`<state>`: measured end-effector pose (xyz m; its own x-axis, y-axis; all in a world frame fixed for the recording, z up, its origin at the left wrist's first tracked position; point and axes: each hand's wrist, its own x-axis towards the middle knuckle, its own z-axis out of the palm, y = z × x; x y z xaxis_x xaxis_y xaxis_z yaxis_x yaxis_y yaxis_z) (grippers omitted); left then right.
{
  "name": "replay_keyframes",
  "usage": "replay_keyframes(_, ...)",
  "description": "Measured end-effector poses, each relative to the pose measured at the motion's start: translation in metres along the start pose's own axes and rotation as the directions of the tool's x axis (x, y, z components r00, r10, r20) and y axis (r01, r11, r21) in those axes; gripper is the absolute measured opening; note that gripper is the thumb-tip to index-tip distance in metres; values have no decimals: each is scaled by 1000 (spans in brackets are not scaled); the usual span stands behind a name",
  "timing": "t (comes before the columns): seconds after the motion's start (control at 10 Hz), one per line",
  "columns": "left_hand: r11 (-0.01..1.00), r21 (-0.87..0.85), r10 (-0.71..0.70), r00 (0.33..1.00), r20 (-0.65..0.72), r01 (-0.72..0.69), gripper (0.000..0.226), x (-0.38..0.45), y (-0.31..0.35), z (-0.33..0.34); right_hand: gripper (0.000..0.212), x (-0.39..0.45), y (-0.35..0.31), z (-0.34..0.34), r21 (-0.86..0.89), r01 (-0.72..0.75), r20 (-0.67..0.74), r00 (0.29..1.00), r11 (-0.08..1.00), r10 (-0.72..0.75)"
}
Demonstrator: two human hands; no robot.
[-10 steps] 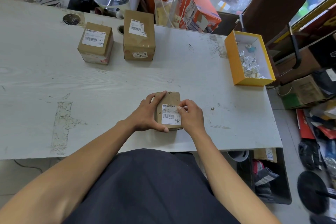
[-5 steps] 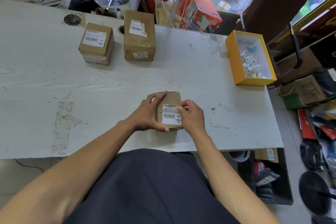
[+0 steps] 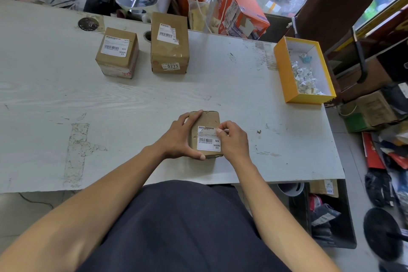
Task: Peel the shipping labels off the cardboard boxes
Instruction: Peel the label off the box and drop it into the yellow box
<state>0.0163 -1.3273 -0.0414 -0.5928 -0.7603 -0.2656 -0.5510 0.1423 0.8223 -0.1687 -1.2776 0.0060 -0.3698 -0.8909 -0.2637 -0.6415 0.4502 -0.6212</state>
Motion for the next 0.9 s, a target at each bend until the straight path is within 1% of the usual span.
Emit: replay_keyframes(0.9,1000,10,1,1000,3,-1,136,0,1,0,10,-1,-2,-2,21,-26,4,1000,999,26)
